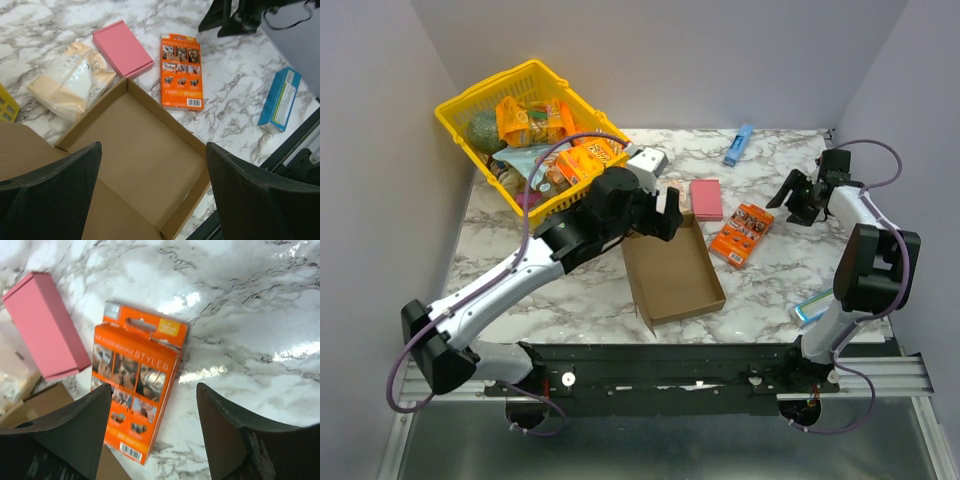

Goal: Fold the paper box

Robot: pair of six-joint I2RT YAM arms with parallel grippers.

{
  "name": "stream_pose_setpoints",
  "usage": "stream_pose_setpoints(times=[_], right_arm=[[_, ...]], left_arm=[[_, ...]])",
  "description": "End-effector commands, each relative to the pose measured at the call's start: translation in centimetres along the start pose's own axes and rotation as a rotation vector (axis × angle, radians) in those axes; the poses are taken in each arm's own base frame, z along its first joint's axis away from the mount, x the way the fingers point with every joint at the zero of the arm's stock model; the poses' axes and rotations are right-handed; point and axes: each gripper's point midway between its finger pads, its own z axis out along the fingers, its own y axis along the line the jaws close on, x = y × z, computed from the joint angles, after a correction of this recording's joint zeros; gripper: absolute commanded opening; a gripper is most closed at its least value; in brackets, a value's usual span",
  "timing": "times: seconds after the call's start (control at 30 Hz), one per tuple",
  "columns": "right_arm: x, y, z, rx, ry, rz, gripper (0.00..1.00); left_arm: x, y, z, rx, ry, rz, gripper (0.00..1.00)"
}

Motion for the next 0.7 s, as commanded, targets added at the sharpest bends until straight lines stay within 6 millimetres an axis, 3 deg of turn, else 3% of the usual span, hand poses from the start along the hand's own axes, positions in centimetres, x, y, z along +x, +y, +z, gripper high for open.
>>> stream_pose_setpoints(times=[0.0, 0.03, 0.17, 0.33, 0.67], right_arm=[[1.0, -1.9, 2.3, 0.090, 0.050, 0.156, 0.76], [1.0, -1.8, 2.6, 0.079, 0.049, 0.183, 0.76], [1.4, -0.4, 4.0, -0.027, 0.039, 0.363, 0.75], [2.6, -1.1, 5.3, -0.016, 0.028, 0.497, 0.70], [0.6, -1.4, 5.8, -0.017, -0.062, 0.584, 0.66]], left_arm=[[-2.4, 2.3, -4.2, -0.063, -0.106, -0.054, 0.94], [-3.2, 3.2, -5.3, -0.077, -0.139, -0.075, 0.94], [-3.2, 5.3, -7.2, -0.128, -0.162, -0.095, 0.95], [-3.7, 6.6, -9.0, -0.170, -0.189, -0.093, 0.95], [-4.8, 7.6, -10.9, -0.203, -0.230, -0.079, 0.98]])
